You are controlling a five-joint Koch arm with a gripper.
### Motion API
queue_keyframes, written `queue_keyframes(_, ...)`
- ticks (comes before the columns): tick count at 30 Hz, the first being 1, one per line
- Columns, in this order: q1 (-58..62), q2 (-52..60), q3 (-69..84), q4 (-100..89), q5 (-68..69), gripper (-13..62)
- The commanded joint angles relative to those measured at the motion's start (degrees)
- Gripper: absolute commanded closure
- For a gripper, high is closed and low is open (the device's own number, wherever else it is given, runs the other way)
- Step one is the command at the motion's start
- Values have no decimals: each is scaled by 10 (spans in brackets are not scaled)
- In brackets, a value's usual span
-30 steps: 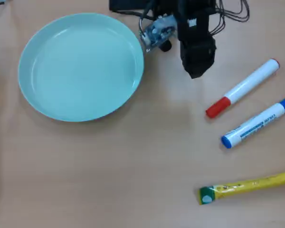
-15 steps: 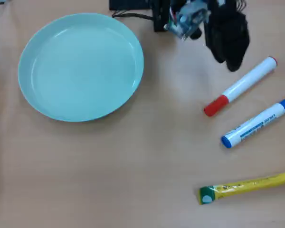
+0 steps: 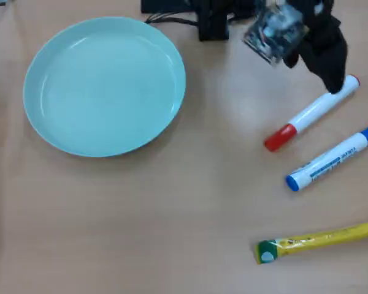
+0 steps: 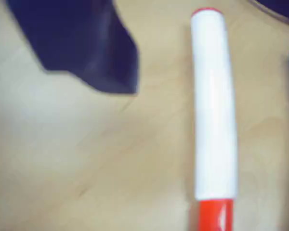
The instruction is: Pick up the red pen.
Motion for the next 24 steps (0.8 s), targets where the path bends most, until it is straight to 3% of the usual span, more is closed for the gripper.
queue_keyframes(1, -8, -32, -72, 25, 4, -31)
queue_keyframes(24, -42, -296, -204, 22, 44, -32)
